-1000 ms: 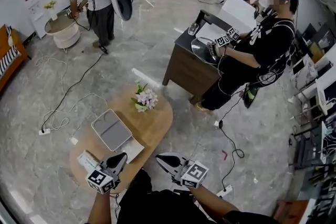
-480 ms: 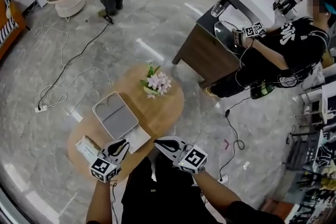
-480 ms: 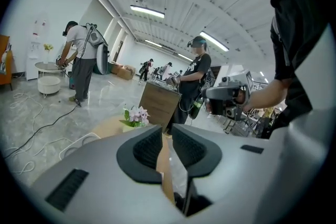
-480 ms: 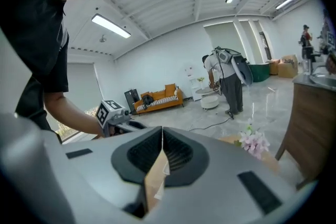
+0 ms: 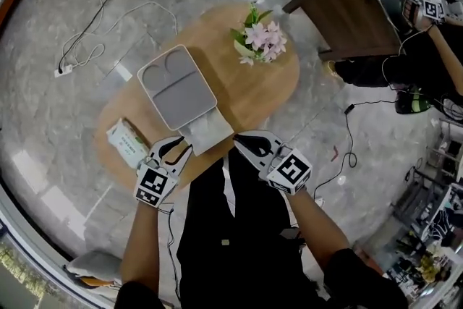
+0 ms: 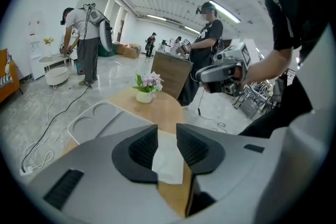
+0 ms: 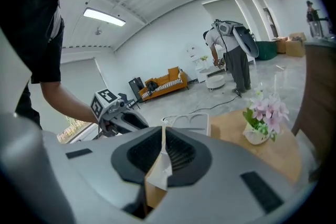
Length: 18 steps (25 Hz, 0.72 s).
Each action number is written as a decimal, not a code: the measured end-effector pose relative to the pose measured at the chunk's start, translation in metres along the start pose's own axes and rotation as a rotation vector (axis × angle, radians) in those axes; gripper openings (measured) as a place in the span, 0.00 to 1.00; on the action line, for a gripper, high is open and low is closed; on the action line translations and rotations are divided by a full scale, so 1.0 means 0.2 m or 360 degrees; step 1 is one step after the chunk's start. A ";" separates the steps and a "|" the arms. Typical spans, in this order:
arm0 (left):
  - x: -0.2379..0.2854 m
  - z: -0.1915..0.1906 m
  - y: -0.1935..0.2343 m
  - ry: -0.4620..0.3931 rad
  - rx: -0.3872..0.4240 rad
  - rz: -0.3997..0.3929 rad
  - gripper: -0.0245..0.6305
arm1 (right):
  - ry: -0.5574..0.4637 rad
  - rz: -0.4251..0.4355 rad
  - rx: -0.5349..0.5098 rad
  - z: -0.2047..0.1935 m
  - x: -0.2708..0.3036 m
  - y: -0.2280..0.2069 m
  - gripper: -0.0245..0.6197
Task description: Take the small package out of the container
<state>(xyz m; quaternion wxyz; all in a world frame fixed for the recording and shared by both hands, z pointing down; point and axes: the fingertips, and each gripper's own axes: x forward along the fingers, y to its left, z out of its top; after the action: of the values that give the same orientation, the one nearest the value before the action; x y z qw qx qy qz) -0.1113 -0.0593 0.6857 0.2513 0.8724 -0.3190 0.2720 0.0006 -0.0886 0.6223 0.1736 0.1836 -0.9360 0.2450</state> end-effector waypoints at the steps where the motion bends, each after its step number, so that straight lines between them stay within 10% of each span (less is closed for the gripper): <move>1: 0.04 -0.05 0.00 0.0047 0.0010 0.0005 0.23 | 0.0010 0.0010 0.0013 -0.04 0.02 -0.02 0.06; 18: 0.66 -0.65 0.00 0.0700 0.0643 0.0033 0.29 | 0.0064 0.0137 0.0132 -0.43 0.18 -0.31 0.06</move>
<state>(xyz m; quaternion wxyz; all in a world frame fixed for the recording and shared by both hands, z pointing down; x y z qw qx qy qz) -0.0667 -0.0360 0.8640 0.1328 0.8216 -0.2054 0.5150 0.0149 -0.1033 0.7315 0.1739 0.1454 -0.9284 0.2944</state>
